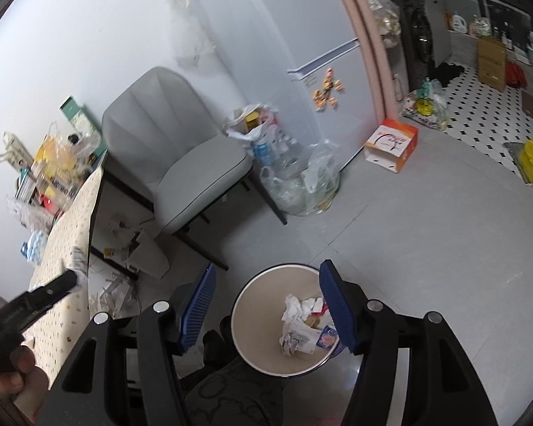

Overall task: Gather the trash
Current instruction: 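Open the left tool to drop the blister pack into the bin, then move both open tools back over the table, then grasp the red-and-white paper wrapper with the left tool, then grasp the clear plastic bottle with the right tool while the left tool holds the wrapper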

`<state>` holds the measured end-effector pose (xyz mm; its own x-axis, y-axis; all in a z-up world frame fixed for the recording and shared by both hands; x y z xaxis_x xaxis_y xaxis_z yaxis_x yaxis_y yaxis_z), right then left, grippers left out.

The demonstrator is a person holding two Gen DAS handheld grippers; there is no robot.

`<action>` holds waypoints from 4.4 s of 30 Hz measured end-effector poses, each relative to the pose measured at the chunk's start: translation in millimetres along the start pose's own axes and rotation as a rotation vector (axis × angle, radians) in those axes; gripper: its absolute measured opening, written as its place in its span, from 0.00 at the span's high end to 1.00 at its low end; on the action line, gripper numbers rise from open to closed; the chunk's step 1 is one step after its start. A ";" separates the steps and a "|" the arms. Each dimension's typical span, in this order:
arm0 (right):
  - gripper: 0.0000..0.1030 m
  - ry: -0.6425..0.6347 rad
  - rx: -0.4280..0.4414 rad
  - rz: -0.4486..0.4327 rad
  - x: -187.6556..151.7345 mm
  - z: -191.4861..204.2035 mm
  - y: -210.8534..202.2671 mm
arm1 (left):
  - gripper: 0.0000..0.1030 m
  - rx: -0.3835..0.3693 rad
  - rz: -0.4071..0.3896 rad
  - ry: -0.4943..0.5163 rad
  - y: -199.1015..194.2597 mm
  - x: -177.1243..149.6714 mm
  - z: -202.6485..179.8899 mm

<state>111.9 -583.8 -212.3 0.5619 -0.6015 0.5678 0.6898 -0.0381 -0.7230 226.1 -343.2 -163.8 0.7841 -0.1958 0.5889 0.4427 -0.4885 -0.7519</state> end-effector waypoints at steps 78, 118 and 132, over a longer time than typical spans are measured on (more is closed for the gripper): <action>0.08 -0.426 0.306 0.115 -94.7 324.0 -3.8 | 0.44 0.439 -0.294 -0.618 -211.5 -98.4 356.0; 0.09 -0.958 0.316 0.136 -183.7 546.6 46.2 | 0.99 0.486 -0.437 -0.713 -300.4 -129.3 419.2; 0.69 -1.041 0.302 0.138 -191.4 545.4 22.4 | 0.99 0.466 -0.439 -0.722 -297.5 -134.5 417.0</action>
<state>268.8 -34.3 -122.5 0.6559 0.3892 0.6468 0.5947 0.2613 -0.7603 170.3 183.0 -142.9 0.5170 0.5699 0.6387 0.7666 0.0237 -0.6417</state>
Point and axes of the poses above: each gripper's, at about its wrist camera, not at the fingertips, and y roughly the way its jaws point, z to its left, x to its top, the point moved 7 cm from there along y, roughly the way its jaws point, and after that the axes turned 2 degrees about -x, right-handed, at the moved point
